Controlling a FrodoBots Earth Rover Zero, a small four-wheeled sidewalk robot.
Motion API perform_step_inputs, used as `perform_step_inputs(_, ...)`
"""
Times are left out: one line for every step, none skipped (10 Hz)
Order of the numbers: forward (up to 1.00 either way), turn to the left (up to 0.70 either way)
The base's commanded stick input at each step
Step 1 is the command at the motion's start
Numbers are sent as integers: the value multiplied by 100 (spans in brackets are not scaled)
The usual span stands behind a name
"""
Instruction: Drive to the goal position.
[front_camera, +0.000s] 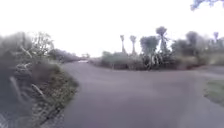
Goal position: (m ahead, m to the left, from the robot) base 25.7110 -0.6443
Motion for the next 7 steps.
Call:
perform_step_inputs(70, 0)
perform_step_inputs(70, 0)
perform_step_inputs(70, 0)
perform_step_inputs(70, 0)
perform_step_inputs(70, 0)
perform_step_inputs(70, 0)
perform_step_inputs(70, 0)
